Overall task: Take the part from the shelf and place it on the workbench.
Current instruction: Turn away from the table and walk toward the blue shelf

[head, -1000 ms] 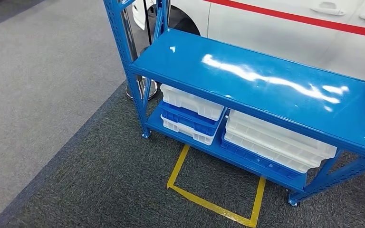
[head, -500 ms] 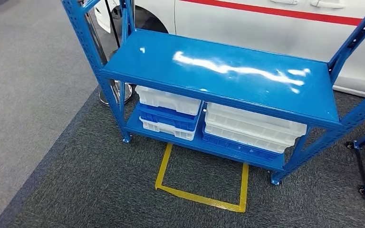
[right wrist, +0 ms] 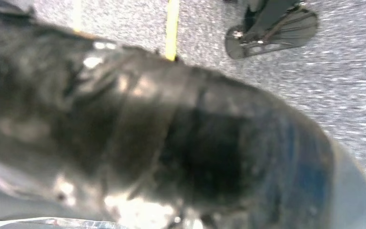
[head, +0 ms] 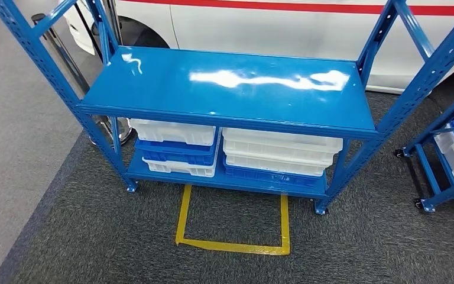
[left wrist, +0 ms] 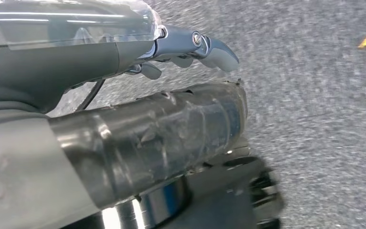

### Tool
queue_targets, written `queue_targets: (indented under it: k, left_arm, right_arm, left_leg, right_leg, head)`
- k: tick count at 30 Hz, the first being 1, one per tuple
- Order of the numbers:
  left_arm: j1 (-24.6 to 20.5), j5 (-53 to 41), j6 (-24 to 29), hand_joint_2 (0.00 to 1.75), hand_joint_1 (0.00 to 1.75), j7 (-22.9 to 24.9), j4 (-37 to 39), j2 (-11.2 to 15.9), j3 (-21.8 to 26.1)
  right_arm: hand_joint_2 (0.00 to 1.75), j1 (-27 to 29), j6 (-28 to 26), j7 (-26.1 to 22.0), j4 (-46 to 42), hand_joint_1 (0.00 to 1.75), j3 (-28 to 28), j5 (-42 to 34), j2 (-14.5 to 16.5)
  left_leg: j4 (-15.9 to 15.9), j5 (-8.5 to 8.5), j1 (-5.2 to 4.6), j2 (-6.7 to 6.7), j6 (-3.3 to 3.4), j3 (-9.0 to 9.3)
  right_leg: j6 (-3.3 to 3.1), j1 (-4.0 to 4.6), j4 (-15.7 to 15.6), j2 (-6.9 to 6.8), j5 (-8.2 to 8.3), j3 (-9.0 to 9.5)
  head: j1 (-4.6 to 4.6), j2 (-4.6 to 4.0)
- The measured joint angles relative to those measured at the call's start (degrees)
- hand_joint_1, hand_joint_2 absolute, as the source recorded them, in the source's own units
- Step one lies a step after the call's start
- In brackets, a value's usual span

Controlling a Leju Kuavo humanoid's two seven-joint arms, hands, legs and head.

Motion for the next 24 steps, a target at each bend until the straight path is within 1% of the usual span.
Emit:
queue_targets:
  k: [1,3,4,5,6,7,8,9,10,11,12,13,14,15,16,17,19,20,21,22,23,24]
  left_arm:
    - [-0.1,-0.1,0.0,0.00,0.00,0.1,0.0,0.0,0.0]
    - [-0.3,-0.4,0.0,0.00,0.00,0.1,0.0,0.0,-0.1]
    - [-0.3,-0.6,0.0,0.44,0.00,0.1,0.0,0.0,-0.1]
    - [-0.3,-0.7,0.0,0.87,0.00,0.1,0.0,0.0,-0.1]
    - [-0.3,-0.8,0.0,1.31,0.00,0.1,0.0,0.0,-0.1]
    - [-0.2,-0.9,0.0,1.75,0.00,0.1,0.0,0.0,-0.1]
    - [-0.1,-1.0,-0.1,1.75,0.00,0.1,0.0,0.0,-0.2]
    - [-0.1,-1.1,-0.1,1.75,0.00,0.1,0.0,0.0,-0.2]
    - [0.0,-1.3,-0.2,1.75,0.00,0.1,0.0,0.0,-0.2]
    - [0.0,-1.4,-0.2,1.75,0.00,0.1,0.0,0.0,-0.2]
    - [0.0,-1.5,-0.3,1.75,0.00,0.0,0.0,0.0,-0.2]
    - [-0.1,-1.7,-0.3,1.75,0.00,-0.2,0.0,0.0,-0.3]
    - [-0.1,-1.8,-0.3,1.75,0.00,-0.3,0.0,0.0,-0.4]
    - [-0.1,-1.9,-0.3,1.75,0.00,-0.4,0.0,0.0,-0.4]
    - [-0.1,-1.9,-0.1,1.75,0.00,-0.4,0.0,0.0,-0.5]
    - [-0.2,-1.9,0.0,1.75,0.00,-0.4,0.0,0.0,-0.6]
    - [-0.3,-1.9,0.1,1.75,0.00,-0.4,0.0,0.0,-0.7]
    - [-0.3,-1.9,0.1,1.75,0.00,-0.5,0.0,0.0,-0.8]
    - [-0.3,-1.9,0.2,1.75,0.00,-0.5,0.0,0.0,-0.9]
    - [-0.2,-1.8,0.2,1.75,0.00,-0.5,0.0,0.0,-1.1]
    - [0.0,-1.5,0.1,1.75,0.00,-0.5,0.0,0.0,-1.4]
    - [0.3,-1.0,0.1,1.75,0.00,-0.4,0.0,0.1,-1.9]
  right_arm:
    - [0.00,0.1,0.1,0.7,0.0,0.00,0.0,0.1,0.0]
    - [0.00,0.1,0.3,2.1,0.1,0.00,0.0,0.2,0.0]
    - [0.00,0.2,0.3,2.8,0.2,0.00,0.0,0.3,0.0]
    - [0.00,0.2,0.3,3.5,0.2,0.00,0.0,0.4,0.0]
    - [0.00,0.1,0.3,4.2,0.2,0.00,0.0,0.6,0.0]
    - [0.00,0.0,0.3,4.9,0.3,0.00,0.0,0.6,0.0]
    - [0.00,-0.1,0.3,5.4,0.3,0.00,0.0,0.7,0.0]
    - [0.00,-0.1,0.2,6.0,0.3,0.00,0.0,0.8,0.0]
    - [0.00,-0.2,0.2,6.4,0.3,0.00,0.0,0.9,0.0]
    - [0.00,-0.2,0.1,6.9,0.3,0.00,0.0,1.1,0.0]
    - [0.44,-0.1,0.1,7.3,0.4,0.00,0.0,1.3,0.0]
    - [0.87,-0.1,0.1,7.6,0.4,0.00,0.0,1.4,0.0]
    - [1.31,-0.1,0.1,7.9,0.4,0.00,0.0,1.6,0.0]
    - [1.75,-0.2,0.1,8.1,0.4,0.00,0.0,1.8,0.0]
    - [1.75,-0.2,0.1,8.2,0.4,0.00,0.0,2.0,0.0]
    - [1.75,-0.3,0.1,8.3,0.4,0.00,0.0,2.1,0.0]
    - [1.75,-0.3,0.4,8.3,0.4,0.00,0.0,2.4,0.0]
    - [1.75,-0.3,0.7,8.3,0.4,0.00,0.0,2.6,0.0]
    - [1.75,-0.3,1.0,8.2,0.4,0.00,0.0,2.6,0.0]
    - [1.75,-0.3,1.3,8.2,0.4,0.00,0.1,2.6,0.0]
    - [1.75,-0.3,1.6,8.2,0.4,0.00,0.3,2.4,0.0]
    - [1.75,-0.3,1.9,8.2,0.4,0.00,0.8,2.0,-0.1]
  left_leg:
    - [-1.4,0.24,-0.13,-0.35,0.20,0.41]
    - [-1.9,0.23,-0.23,-0.35,0.53,0.51]
    - [-2.2,0.46,-0.15,-0.11,0.86,0.69]
    - [-2.5,0.71,-0.02,0.16,1.25,0.84]
    - [-2.8,0.92,0.12,0.50,1.61,0.96]
    - [-2.9,1.02,0.13,0.85,1.82,0.97]
    - [-2.9,1.01,0.11,1.17,1.92,0.90]
    - [-2.9,0.98,0.08,1.51,1.92,0.86]
    - [-2.8,0.94,0.08,1.82,1.87,0.86]
    - [-2.8,0.88,0.08,2.06,1.79,0.90]
    - [-2.7,0.79,0.11,2.19,1.66,0.98]
    - [-2.6,0.66,0.14,2.28,1.46,1.08]
    - [-2.5,0.49,0.07,2.36,1.17,1.12]
    - [-2.3,0.33,0.00,2.43,0.83,1.13]
    - [-2.3,0.22,-0.10,2.50,0.47,1.14]
    - [-2.3,0.20,-0.18,2.56,0.11,1.17]
    - [-2.2,0.08,-0.05,2.55,-0.55,1.27]
    - [-1.6,-0.49,0.06,2.42,-0.83,1.03]
    - [0.2,-1.77,0.13,2.22,-1.06,0.23]
    - [3.2,-3.58,0.20,2.02,-1.21,-1.13]
    - [7.2,-5.62,0.19,1.87,-1.29,-2.96]
    - [11.1,-7.26,0.19,1.80,-1.35,-4.84]
  right_leg:
    - [0.32,-0.01,0.1,0.22,-0.01,-0.17]
    - [1.10,-0.11,0.0,0.55,0.11,-0.39]
    - [1.40,-0.12,0.2,0.20,-0.07,-0.44]
    - [1.62,-0.09,1.1,-0.60,-0.78,-0.82]
    - [1.82,-0.02,3.1,-1.63,-2.10,-1.69]
    - [1.94,-0.08,6.2,-2.83,-3.91,-3.09]
    - [2.10,-0.13,9.9,-3.61,-5.84,-4.90]
    - [2.28,-0.25,13.3,-3.98,-7.18,-6.51]
    - [2.44,-0.42,15.2,-4.18,-7.55,-7.40]
    - [2.57,-0.61,15.0,-4.31,-6.80,-7.20]
    - [2.64,-0.79,12.5,-4.46,-5.10,-5.81]
    - [2.65,-0.94,8.5,-4.70,-3.12,-3.62]
    - [2.55,-0.90,4.7,-4.94,-1.78,-1.62]
    - [2.32,-0.79,2.0,-5.07,-1.00,-0.21]
    - [2.05,-0.62,0.5,-5.12,-0.83,0.46]
    - [1.71,-0.41,0.4,-5.04,-1.02,0.46]
    - [0.97,-0.45,0.1,-4.87,-0.82,0.44]
    - [0.53,-0.53,0.0,-4.84,-0.73,0.46]
    - [0.12,-0.62,-0.2,-4.85,-0.63,0.47]
    - [-0.21,-0.61,-0.2,-4.86,-0.57,0.47]
    - [-0.45,-0.49,-0.2,-4.86,-0.57,0.40]
    - [-0.58,-0.33,-0.2,-4.85,-0.58,0.35]
  head:
    - [0.02,0.00]
    - [0.01,0.00]
    - [0.03,0.00]
    - [0.08,0.00]
    - [0.15,0.00]
    - [0.20,0.00]
    - [0.26,0.00]
    - [0.25,0.00]
    - [0.26,0.00]
    - [0.26,0.00]
    - [0.26,0.00]
    - [0.26,0.00]
    - [0.26,0.00]
    - [0.25,0.00]
    - [0.23,0.00]
    - [0.22,0.00]
    - [0.21,0.00]
    - [0.20,0.00]
    - [0.18,0.00]
    - [0.15,0.00]
    - [0.13,0.00]
    - [0.11,0.00]
